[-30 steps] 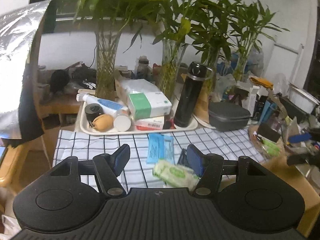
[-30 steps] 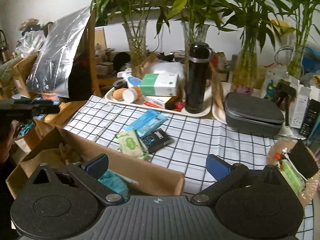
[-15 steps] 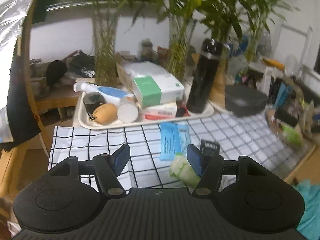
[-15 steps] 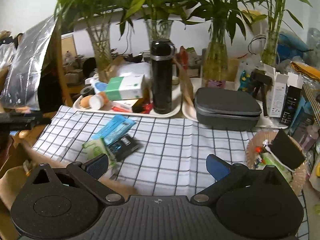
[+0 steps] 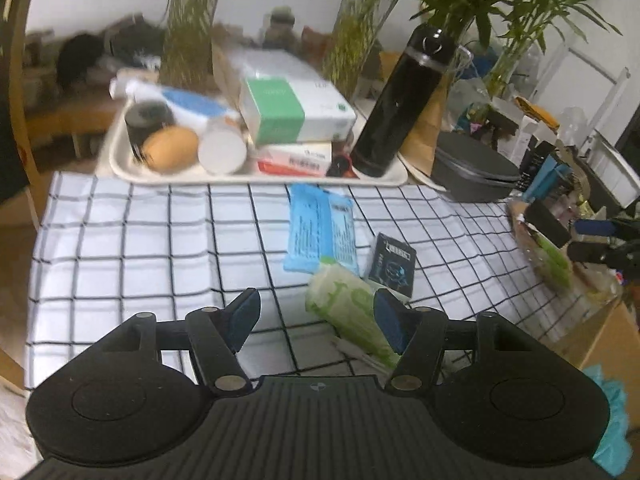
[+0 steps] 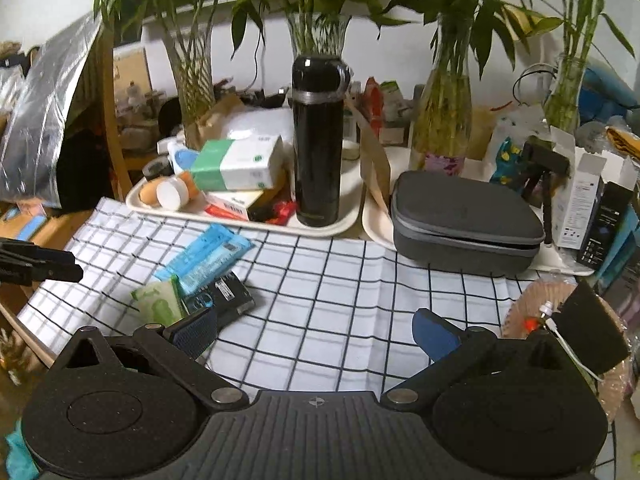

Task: Organize soft objects
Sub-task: 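Close the left gripper on the green wet-wipe pack and lift it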

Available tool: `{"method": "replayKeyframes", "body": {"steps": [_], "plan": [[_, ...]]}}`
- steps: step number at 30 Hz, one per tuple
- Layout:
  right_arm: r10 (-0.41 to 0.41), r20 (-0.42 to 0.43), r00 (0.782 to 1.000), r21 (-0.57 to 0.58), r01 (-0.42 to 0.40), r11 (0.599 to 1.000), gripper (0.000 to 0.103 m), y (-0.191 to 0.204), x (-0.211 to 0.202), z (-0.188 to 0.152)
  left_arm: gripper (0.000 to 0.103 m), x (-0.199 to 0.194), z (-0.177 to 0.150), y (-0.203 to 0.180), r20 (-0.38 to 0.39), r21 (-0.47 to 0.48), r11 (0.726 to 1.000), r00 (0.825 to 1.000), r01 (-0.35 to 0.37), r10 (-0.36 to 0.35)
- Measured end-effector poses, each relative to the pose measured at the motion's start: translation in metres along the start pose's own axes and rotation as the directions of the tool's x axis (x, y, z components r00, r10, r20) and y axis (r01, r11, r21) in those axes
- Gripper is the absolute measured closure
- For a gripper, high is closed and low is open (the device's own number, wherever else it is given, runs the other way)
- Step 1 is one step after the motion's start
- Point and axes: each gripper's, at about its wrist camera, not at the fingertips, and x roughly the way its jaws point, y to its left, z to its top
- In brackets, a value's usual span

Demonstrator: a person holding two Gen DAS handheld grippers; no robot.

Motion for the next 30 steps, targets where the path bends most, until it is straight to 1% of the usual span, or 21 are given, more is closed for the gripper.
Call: {"method": "replayKeyframes", "body": {"steps": [3, 6, 10, 12, 15, 18, 21, 22, 24, 25, 26, 28, 29, 30], "plan": [[0.004, -0.013, 1.0, -0.011, -0.004, 1.0, 0.0, 0.001, 0.004, -0.002, 0.041, 0.01, 0.003, 0.009, -0.028, -0.071, 0.996, 0.999, 0.044, -0.047], [0.01, -0.017, 1.0, -0.012, -0.01, 1.0, 0.0, 0.0, 0.006, -0.003, 0.041, 0.023, 0.007, 0.023, -0.053, -0.165, 0.982, 0.993, 0.094, -0.104], [0.012, -0.02, 1.0, -0.003, -0.012, 1.0, 0.0, -0.003, 0.006, -0.004, 0.042, 0.048, 0.008, 0.041, -0.108, -0.29, 0.944, 0.975, 0.157, -0.195], [0.013, -0.02, 1.0, 0.005, -0.012, 1.0, 0.0, -0.004, 0.007, -0.004, 0.042, 0.064, 0.007, 0.047, -0.139, -0.345, 0.919, 0.959, 0.188, -0.248], [0.01, -0.022, 1.0, 0.014, -0.01, 1.0, 0.0, -0.006, 0.008, -0.003, 0.043, 0.085, 0.004, 0.054, -0.169, -0.405, 0.891, 0.941, 0.205, -0.293], [0.01, -0.025, 1.0, 0.018, -0.01, 1.0, 0.0, -0.007, 0.009, -0.002, 0.043, 0.1, 0.002, 0.059, -0.168, -0.459, 0.86, 0.928, 0.224, -0.332], [0.011, -0.024, 1.0, 0.02, -0.011, 1.0, 0.0, -0.007, 0.008, -0.002, 0.044, 0.106, 0.002, 0.06, -0.145, -0.485, 0.836, 0.92, 0.256, -0.365], [0.01, -0.027, 1.0, 0.019, -0.009, 1.0, 0.0, -0.007, 0.008, -0.002, 0.047, 0.108, 0.001, 0.06, -0.143, -0.488, 0.832, 0.917, 0.263, -0.373], [0.008, -0.028, 1.0, 0.018, -0.007, 1.0, 0.0, -0.008, 0.008, -0.003, 0.054, 0.111, 0.0, 0.058, -0.14, -0.483, 0.834, 0.917, 0.266, -0.374], [0.005, -0.032, 0.999, 0.019, -0.005, 1.0, 0.0, -0.008, 0.009, -0.003, 0.064, 0.113, 0.0, 0.058, -0.144, -0.485, 0.835, 0.917, 0.262, -0.372], [0.003, -0.034, 0.999, 0.021, -0.002, 1.0, 0.0, -0.009, 0.009, -0.003, 0.077, 0.115, -0.001, 0.058, -0.153, -0.493, 0.832, 0.915, 0.256, -0.372], [0.0, -0.036, 0.999, 0.025, 0.001, 1.0, 0.0, -0.01, 0.01, -0.003, 0.08, 0.119, -0.004, 0.061, -0.155, -0.514, 0.817, 0.908, 0.261, -0.388], [-0.004, -0.037, 0.999, 0.027, 0.005, 1.0, 0.0, -0.011, 0.01, -0.003, 0.082, 0.118, -0.004, 0.061, -0.151, -0.514, 0.817, 0.91, 0.262, -0.386], [-0.009, -0.038, 0.999, 0.028, 0.01, 1.0, 0.0, -0.011, 0.01, -0.003, 0.083, 0.116, -0.003, 0.059, -0.148, -0.501, 0.825, 0.913, 0.263, -0.381]]}}
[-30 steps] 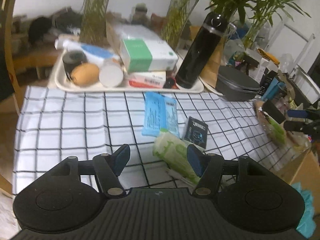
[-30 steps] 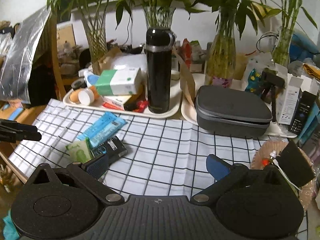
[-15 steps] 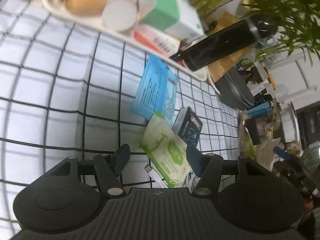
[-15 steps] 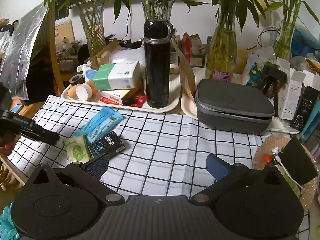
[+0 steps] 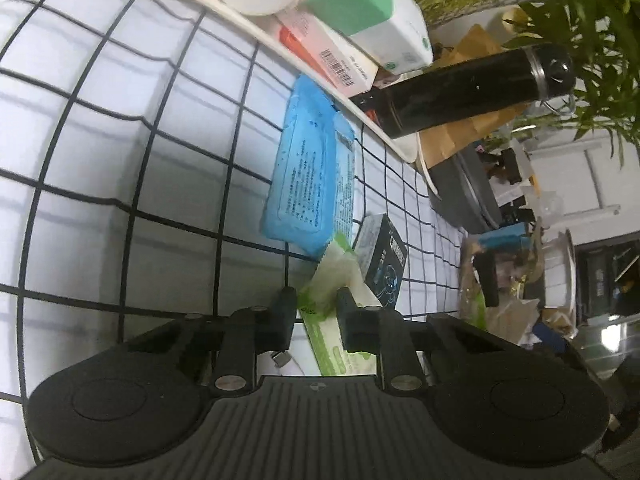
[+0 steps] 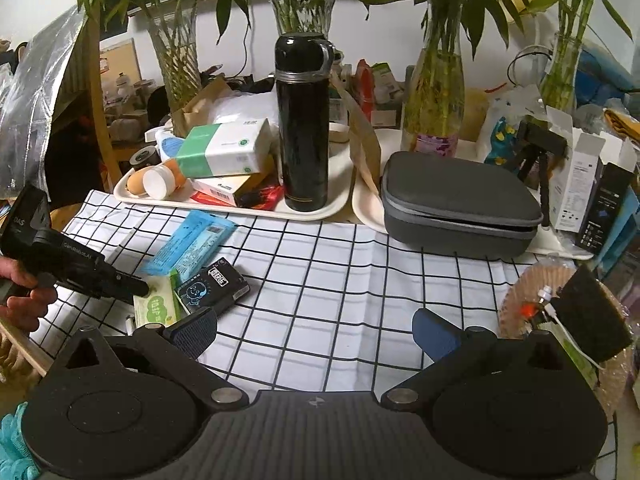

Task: Organize soft objects
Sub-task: 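Close the left gripper on the green wet-wipe pack and lift it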

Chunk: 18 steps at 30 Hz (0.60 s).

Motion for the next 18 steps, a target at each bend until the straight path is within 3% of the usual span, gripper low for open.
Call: {"method": "replayKeyframes", "body": {"steps": [5, 13, 18], "plan": [[-0.017, -0.003, 1.0, 0.009, 0.017, 1.0, 0.0, -0.002, 0.0, 0.0, 0.091, -0.016, 0.001, -0.016, 0.035, 0.066, 0.998, 0.999, 0.016, -0.019], [-0.014, 0.004, 1.0, -0.01, 0.014, 1.0, 0.0, 0.001, -0.001, 0.001, 0.093, -0.047, -0.005, -0.043, 0.071, 0.17, 0.985, 0.997, 0.019, -0.031], [-0.015, 0.004, 1.0, -0.009, 0.015, 1.0, 0.0, 0.002, -0.002, 0.001, 0.093, -0.075, -0.015, -0.057, 0.121, 0.223, 0.975, 0.993, -0.022, -0.005]]}}
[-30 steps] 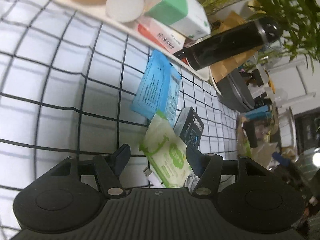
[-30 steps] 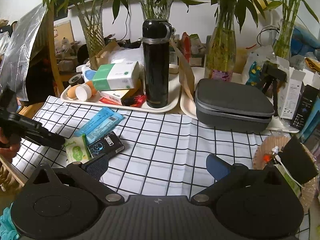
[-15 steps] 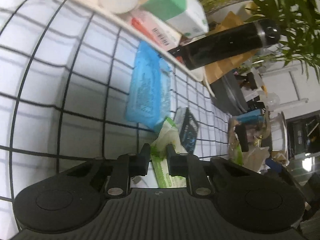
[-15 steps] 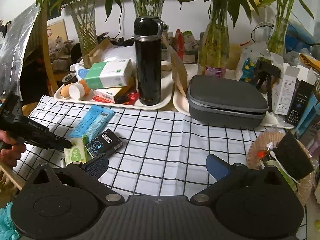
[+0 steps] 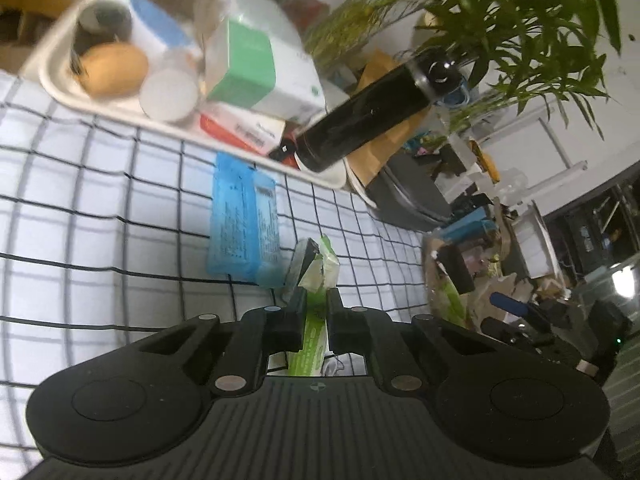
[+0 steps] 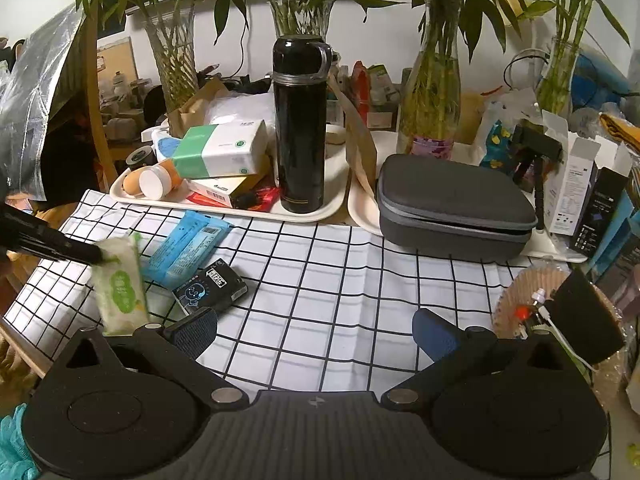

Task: Organize soft objects
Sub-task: 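Close the left gripper on the green wet-wipe pack and lift it, then close the right gripper on the black card box while the left holds the wipes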

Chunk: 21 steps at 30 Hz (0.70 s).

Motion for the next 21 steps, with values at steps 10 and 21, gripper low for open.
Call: {"method": "replayKeyframes", "body": {"steps": [10, 21], "plan": [[-0.003, 0.001, 1.0, -0.029, 0.003, 1.0, 0.0, 0.002, 0.008, 0.002, 0.093, -0.043, -0.018, -0.022, 0.1, 0.172, 0.945, 0.959, -0.279, 0.265], [0.011, 0.018, 1.0, -0.062, -0.01, 0.998, 0.0, 0.01, 0.013, 0.012, 0.09, -0.016, -0.038, -0.037, 0.123, 0.433, 0.82, 0.926, -0.373, 0.356]]}}
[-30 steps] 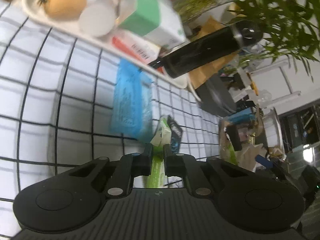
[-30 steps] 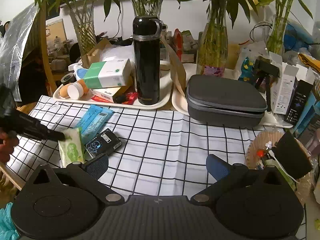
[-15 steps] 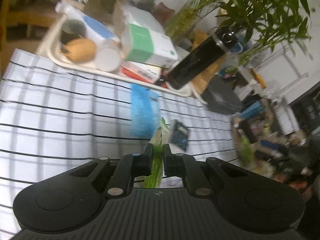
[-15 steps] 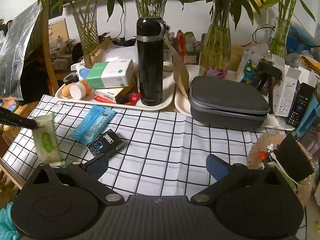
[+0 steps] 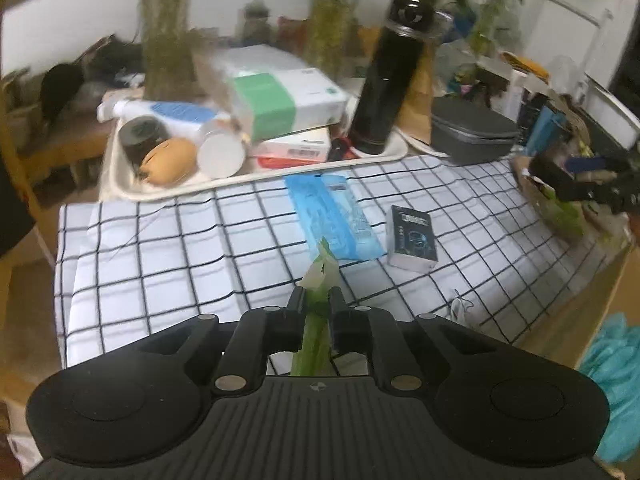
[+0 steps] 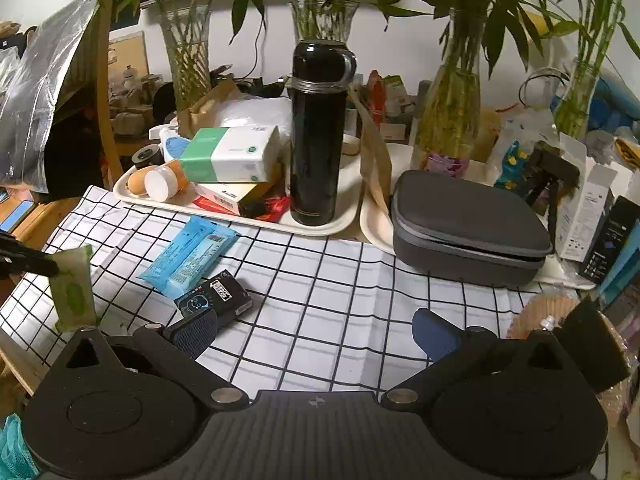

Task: Organize soft objects
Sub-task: 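Close the right gripper on the black card box while the left holds the wipes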

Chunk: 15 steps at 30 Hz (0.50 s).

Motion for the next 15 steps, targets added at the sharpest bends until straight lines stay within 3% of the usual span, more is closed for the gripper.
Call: {"method": "replayKeyframes", "body": {"steps": [3, 5, 12, 15], "plan": [[-0.001, 0.004, 1.0, -0.002, 0.001, 1.0, 0.0, 0.001, 0.0, 0.002, 0.085, 0.002, -0.002, -0.002, 0.0, 0.015, 1.0, 1.0, 0.001, -0.001], [0.005, 0.007, 1.0, 0.003, -0.005, 1.0, 0.0, 0.001, 0.0, 0.003, 0.083, 0.011, -0.004, -0.001, -0.052, 0.009, 1.0, 0.999, -0.001, 0.001], [0.005, 0.021, 1.0, 0.011, -0.005, 1.0, 0.0, -0.001, -0.002, 0.005, 0.083, 0.034, -0.008, 0.003, -0.115, -0.02, 0.999, 0.993, 0.031, -0.033], [0.008, 0.025, 1.0, 0.014, -0.008, 1.0, 0.0, 0.0, -0.002, 0.005, 0.084, 0.038, -0.007, 0.0, -0.106, -0.017, 1.0, 0.994, 0.026, -0.028]]}}
